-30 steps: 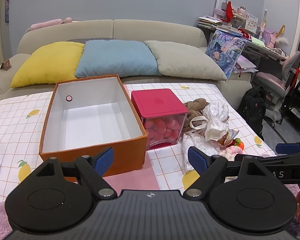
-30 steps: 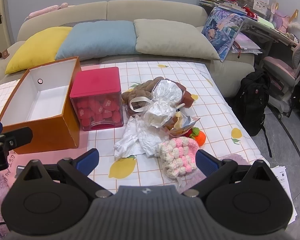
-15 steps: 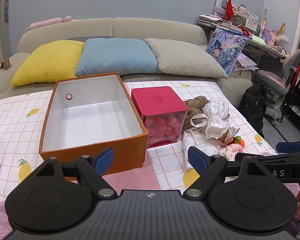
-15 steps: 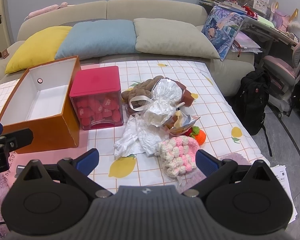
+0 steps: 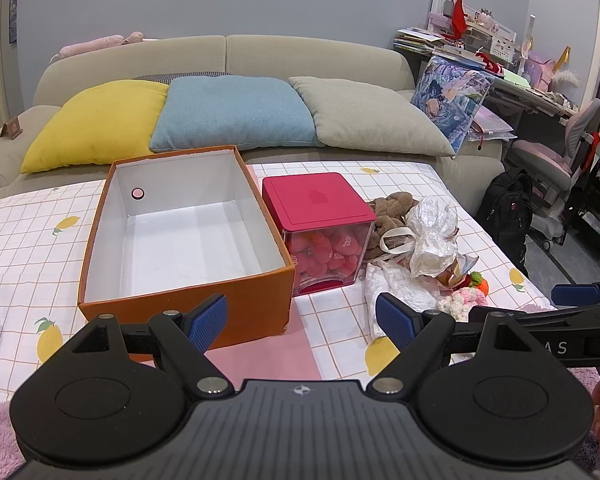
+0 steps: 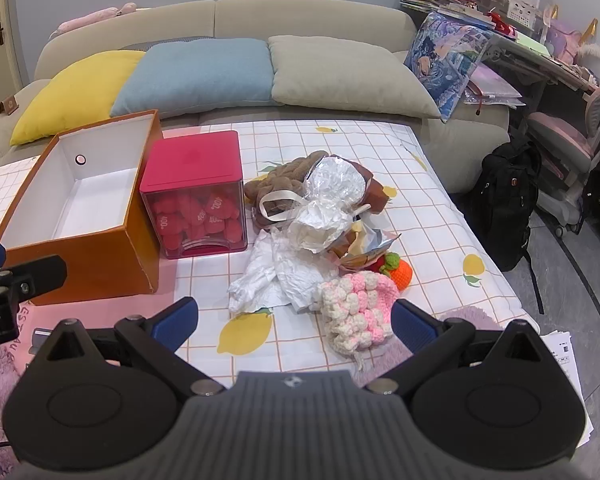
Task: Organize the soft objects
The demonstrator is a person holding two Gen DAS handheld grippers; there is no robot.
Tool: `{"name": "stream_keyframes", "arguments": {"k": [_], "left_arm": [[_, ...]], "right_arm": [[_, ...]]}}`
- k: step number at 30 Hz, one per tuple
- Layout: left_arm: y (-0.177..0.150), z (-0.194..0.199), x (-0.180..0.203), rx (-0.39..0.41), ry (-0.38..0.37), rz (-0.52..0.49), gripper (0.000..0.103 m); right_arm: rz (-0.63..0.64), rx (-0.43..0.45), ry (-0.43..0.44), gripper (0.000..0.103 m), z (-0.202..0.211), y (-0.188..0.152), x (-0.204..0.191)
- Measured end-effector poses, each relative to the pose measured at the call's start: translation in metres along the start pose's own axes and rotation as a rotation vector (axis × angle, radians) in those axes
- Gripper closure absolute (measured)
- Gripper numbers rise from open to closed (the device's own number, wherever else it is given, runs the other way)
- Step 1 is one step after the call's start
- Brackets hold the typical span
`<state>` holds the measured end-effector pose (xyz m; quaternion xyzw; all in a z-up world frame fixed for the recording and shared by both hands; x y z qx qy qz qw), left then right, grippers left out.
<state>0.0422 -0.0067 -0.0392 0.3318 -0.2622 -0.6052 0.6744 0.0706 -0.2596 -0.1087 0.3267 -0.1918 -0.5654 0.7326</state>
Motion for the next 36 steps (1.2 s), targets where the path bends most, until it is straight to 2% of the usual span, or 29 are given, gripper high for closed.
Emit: {"name": "stream_keyframes", "arguments": {"k": [8, 12, 18, 20, 22, 28, 31, 36], "left_arm": [[-0.003, -0.003, 0.001, -0.008, -0.005, -0.004, 0.005], [-0.005, -0.006, 0.006, -0.025, -0.053, -0.016, 0.005], [-0.004, -0.021, 0.029, -0.045, -0.145, -0.119, 0.011], [-0.004, -0.03, 0.037, -0.069, -0.182, -0.126, 0.013], [-0.004, -0.039, 0.045, -0.089, -0.218, -0.129, 0.013], [-0.004, -0.074, 0.06, -0.191, -0.298, -0.072, 0.013], [-0.001, -0.093, 0.07, -0.233, -0.302, -0.056, 0.013], [0.004, -0.123, 0.09, -0.284, -0.305, -0.022, 0.011]], "right_arm": [[-0.002, -0.006, 0.001, 0.003, -0.001, -0.001, 0.0], [-0.01, -0.036, 0.012, 0.003, -0.007, -0.002, 0.006], [-0.007, -0.079, 0.019, 0.003, -0.022, -0.004, 0.027], [-0.001, -0.102, 0.01, 0.016, -0.031, -0.006, 0.037], [-0.013, -0.121, 0.005, 0.019, -0.038, -0.008, 0.048], [-0.137, -0.19, 0.021, 0.018, -0.068, -0.011, 0.082], [-0.202, -0.223, 0.025, 0.009, -0.086, -0.011, 0.096], [-0.223, -0.222, -0.011, 0.008, -0.108, -0.003, 0.114]]}}
Point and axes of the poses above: each gripper's, at about its wrist camera, not at the fingertips, and z roughly against the way its jaws point, x to its right, y to its top, the point moved 5 cm from there along -z, roughly the way its jaws point, and after that the axes turned 12 degrees about y, right-handed, at the moved point
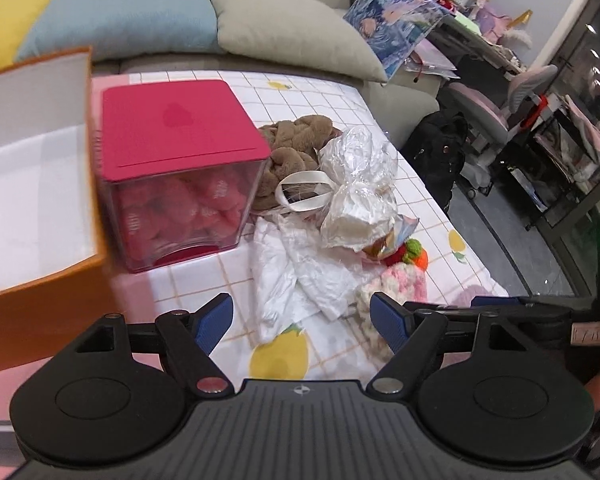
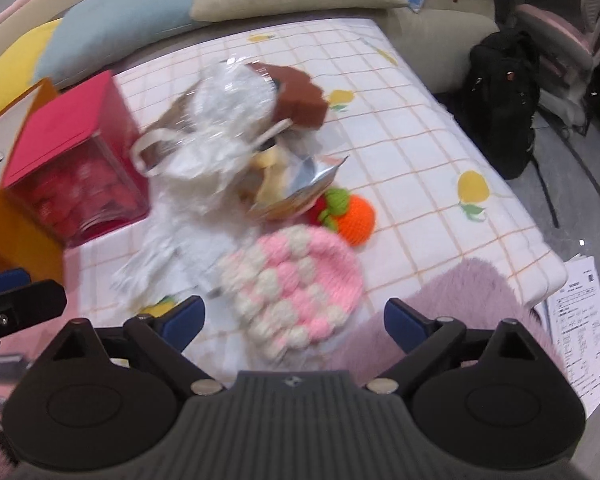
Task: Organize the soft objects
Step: 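Grasp the white tissue with the left tool while the right tool reaches the pink knitted hat, then grasp the pink-and-white knitted hat with the right tool while the left tool lifts the tissue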
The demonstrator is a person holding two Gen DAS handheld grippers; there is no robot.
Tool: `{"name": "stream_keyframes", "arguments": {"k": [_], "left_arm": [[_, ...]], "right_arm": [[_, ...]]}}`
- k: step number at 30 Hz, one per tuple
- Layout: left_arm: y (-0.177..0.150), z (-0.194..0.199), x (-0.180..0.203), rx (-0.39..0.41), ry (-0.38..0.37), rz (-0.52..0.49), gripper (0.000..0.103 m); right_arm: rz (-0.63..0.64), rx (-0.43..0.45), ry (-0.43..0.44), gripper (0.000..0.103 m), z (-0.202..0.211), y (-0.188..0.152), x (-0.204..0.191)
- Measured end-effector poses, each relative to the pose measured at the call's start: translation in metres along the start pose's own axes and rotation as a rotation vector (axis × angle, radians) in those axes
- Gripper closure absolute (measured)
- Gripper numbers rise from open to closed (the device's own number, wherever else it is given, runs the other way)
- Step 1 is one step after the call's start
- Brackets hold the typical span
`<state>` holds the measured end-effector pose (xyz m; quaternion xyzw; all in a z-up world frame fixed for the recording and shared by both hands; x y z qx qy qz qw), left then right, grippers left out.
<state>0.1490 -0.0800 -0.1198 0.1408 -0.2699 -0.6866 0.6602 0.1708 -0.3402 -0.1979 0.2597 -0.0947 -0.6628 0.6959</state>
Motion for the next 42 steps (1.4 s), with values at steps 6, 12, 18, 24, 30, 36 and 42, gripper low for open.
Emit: {"name": "stream_keyframes", "arguments": {"k": [6, 12, 18, 24, 30, 36, 42], "left_arm": [[0.014, -0.042, 0.013, -0.047, 0.009, 0.034, 0.008], [0.019, -0.08, 0.015, -0.129, 0.045, 0.087, 0.005], [0.01, -0.103, 0.014, -0.183, 0.082, 0.11, 0.005], [0.009, -0.108, 0.023, -0.19, 0.1, 0.093, 0.005], [0.012, -0.109, 0.033, -0.169, 0.171, 0.039, 0.043], [0.008, -0.097, 0.04, -0.124, 0.15, -0.001, 0.083], [0.008, -0.061, 0.029, -0.057, 0.117, -0.011, 0.087]], "right_arm": [[-0.075, -0.045, 0.0, 0.008, -0.027, 0.005, 0.017], [-0.151, -0.058, 0.015, 0.006, -0.045, 0.007, 0.028], [-0.154, -0.074, 0.03, 0.004, -0.059, 0.01, 0.024], [-0.154, -0.072, 0.063, 0.014, -0.058, 0.009, 0.023], [-0.145, -0.056, 0.084, 0.034, -0.054, 0.008, 0.02], [-0.092, -0.033, 0.075, 0.056, -0.042, 0.006, 0.01], [-0.082, 0.009, 0.122, 0.091, -0.016, 0.003, 0.001]]}}
Point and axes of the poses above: each gripper's, at about its wrist camera, not at the fingertips, and z roughly against the way its jaws point, x to its right, y to its top, the point moved 5 cm from there along -z, roughly the way its jaws point, and after that the axes turned 12 degrees about y, right-handed, at the moved point
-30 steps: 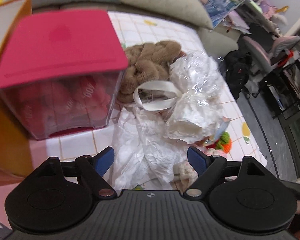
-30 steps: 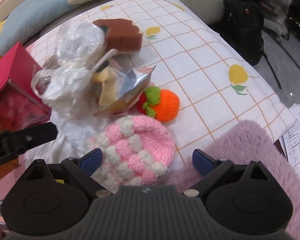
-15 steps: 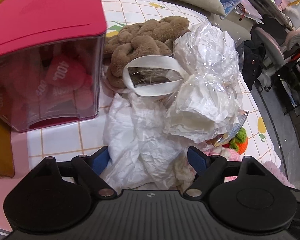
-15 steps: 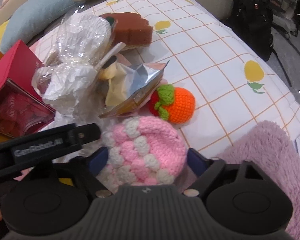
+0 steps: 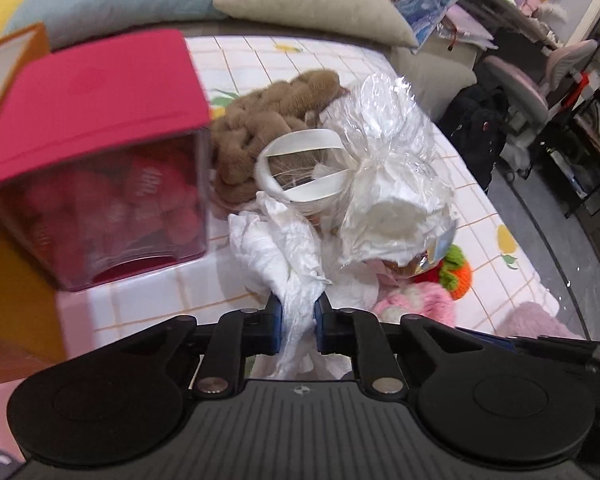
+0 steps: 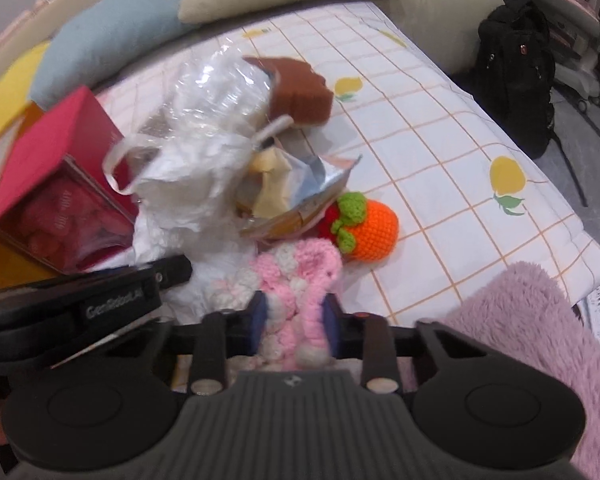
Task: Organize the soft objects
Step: 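Grasp the pink-and-white knitted hat with the right tool while the left tool lifts the tissue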
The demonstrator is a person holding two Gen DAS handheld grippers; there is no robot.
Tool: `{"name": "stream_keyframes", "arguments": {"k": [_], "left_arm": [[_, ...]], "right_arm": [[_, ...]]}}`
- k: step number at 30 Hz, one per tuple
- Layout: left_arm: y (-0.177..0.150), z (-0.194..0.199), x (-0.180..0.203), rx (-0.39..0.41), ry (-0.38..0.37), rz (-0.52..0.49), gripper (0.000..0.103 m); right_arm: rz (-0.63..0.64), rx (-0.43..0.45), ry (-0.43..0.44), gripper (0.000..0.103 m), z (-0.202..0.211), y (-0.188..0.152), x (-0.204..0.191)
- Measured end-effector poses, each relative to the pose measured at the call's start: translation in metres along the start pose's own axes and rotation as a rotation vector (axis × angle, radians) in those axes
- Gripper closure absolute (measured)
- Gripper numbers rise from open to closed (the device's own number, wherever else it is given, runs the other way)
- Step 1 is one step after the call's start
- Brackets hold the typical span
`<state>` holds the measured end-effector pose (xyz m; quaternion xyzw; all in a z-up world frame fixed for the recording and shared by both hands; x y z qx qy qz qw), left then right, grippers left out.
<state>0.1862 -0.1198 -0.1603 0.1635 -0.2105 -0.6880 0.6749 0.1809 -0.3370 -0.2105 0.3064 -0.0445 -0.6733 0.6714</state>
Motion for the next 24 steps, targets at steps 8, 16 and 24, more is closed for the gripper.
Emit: {"name": "stream_keyframes", "arguments": {"k": [8, 16, 24], "left_arm": [[-0.012, 0.05, -0.037, 0.079, 0.038, -0.014, 0.088], [-0.04, 0.067, -0.058, 0.017, 0.094, -0.044, 0.087], [-0.06, 0.055, -0.069, -0.028, 0.122, -0.032, 0.087]], "right_arm": [[0.005, -0.018, 0.038, 0.096, 0.01, -0.011, -0.011], [0.047, -0.048, 0.009, 0.021, 0.005, -0.012, -0.017], [-0.066, -0.182, 0.006, 0.006, -0.038, -0.022, -0.018]]}}
Point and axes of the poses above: each gripper's, at about its wrist camera, not at the fingertips, and z roughly against the way its jaws point, x to its right, y to its top, the point moved 5 cm from there along -z, roughly the way its jaws point, and after that the axes turned 12 degrees about y, right-handed, at the moved point
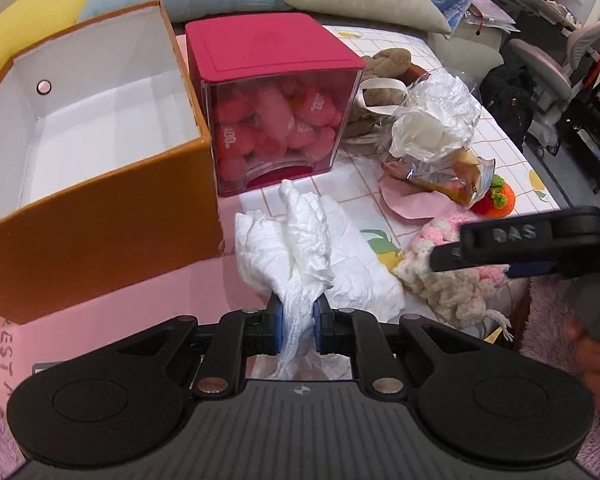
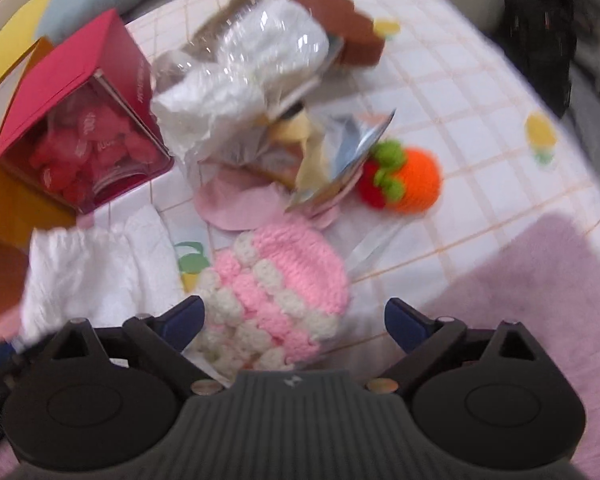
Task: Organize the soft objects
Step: 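Grasp the pink-and-white knitted hat with the right tool while the left tool lifts the tissue, then carry the tissue and the hat in both tools over the orange box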
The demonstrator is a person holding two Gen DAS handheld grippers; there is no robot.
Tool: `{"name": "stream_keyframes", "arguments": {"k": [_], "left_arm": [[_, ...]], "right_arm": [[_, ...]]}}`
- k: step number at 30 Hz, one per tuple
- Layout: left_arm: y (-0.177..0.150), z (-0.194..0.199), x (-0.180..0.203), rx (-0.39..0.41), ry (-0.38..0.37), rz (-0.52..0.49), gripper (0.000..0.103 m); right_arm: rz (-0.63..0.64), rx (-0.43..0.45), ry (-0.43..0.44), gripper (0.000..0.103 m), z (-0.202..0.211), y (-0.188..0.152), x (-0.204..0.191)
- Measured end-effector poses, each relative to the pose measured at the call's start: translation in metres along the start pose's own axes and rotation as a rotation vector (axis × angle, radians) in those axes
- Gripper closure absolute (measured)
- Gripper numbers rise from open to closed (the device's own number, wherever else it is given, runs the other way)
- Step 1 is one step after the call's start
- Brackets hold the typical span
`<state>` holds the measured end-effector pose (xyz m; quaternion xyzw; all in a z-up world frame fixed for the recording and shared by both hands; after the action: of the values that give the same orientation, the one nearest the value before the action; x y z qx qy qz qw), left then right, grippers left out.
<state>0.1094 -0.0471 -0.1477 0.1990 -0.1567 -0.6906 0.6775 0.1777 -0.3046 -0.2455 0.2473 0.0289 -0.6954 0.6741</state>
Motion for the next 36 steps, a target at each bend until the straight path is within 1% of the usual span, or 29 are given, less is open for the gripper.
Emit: {"name": "stream_keyframes", "arguments": {"k": [1, 3, 4, 5, 6, 7, 8, 9, 11, 15, 18, 21, 24, 27, 31, 36], "left_arm": [[0.0, 0.001, 0.0, 0.004, -0.003, 0.001, 0.087], [0.001, 0.002, 0.0, 0.008, -0.007, 0.005, 0.087], [0.001, 0.002, 0.0, 0.009, -0.008, 0.005, 0.087], [0.0, 0.001, 0.001, 0.009, -0.009, 0.005, 0.087], [0.0, 0.001, 0.001, 0.009, -0.012, 0.004, 0.087], [-0.001, 0.001, 0.0, 0.01, -0.014, 0.005, 0.087], [-0.002, 0.001, -0.001, 0.013, -0.018, 0.007, 0.087], [-0.002, 0.002, -0.001, 0.015, -0.022, 0.009, 0.087], [-0.001, 0.005, 0.0, 0.026, -0.033, 0.007, 0.087], [0.001, 0.016, 0.0, 0.061, -0.067, 0.007, 0.087], [0.004, 0.032, 0.0, 0.101, -0.093, 0.01, 0.087], [0.007, 0.056, -0.002, 0.167, -0.12, -0.001, 0.087], [0.008, 0.082, -0.005, 0.239, -0.138, -0.008, 0.087], [0.012, 0.104, -0.015, 0.297, -0.15, 0.026, 0.087], [0.022, 0.133, -0.043, 0.368, -0.126, 0.096, 0.087], [0.036, 0.158, -0.092, 0.413, -0.031, 0.193, 0.087]], "right_arm": [[-0.014, 0.003, 0.0, 0.005, -0.005, 0.0, 0.0], [0.01, 0.011, -0.016, 0.008, -0.011, -0.002, -0.005], [0.026, 0.015, -0.004, 0.015, -0.011, -0.004, -0.01], [0.044, 0.015, 0.009, 0.025, -0.01, -0.005, -0.014], [0.061, 0.017, 0.013, 0.027, -0.01, -0.007, -0.018], [0.083, 0.02, 0.015, 0.036, -0.009, -0.01, -0.021], [0.1, 0.024, 0.027, 0.046, -0.007, -0.011, -0.024], [0.113, 0.031, 0.024, 0.051, -0.005, -0.012, -0.026], [0.136, 0.051, 0.014, 0.07, 0.0, -0.013, -0.028], [0.136, 0.063, 0.033, 0.073, 0.011, -0.014, -0.029], [0.169, 0.104, 0.034, 0.074, 0.033, -0.018, -0.035], [0.219, 0.154, 0.04, 0.073, 0.06, -0.022, -0.044], [0.26, 0.186, 0.076, 0.073, 0.085, -0.026, -0.055], [0.316, 0.212, 0.112, 0.073, 0.101, -0.029, -0.074], [0.404, 0.25, 0.182, 0.073, 0.116, -0.022, -0.11], [0.511, 0.27, 0.301, 0.072, 0.125, -0.003, -0.17]]}}
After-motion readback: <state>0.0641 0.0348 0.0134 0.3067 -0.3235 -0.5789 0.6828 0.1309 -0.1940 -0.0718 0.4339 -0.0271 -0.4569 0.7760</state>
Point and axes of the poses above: each gripper's, at about its wrist camera, not at the fingertips, and z roughly against the way its jaws point, x to its right, y to its top, the point moved 5 cm from there along -z, roughly the way its jaws point, and after that the axes turned 12 degrees about y, right-handed, at the moved point
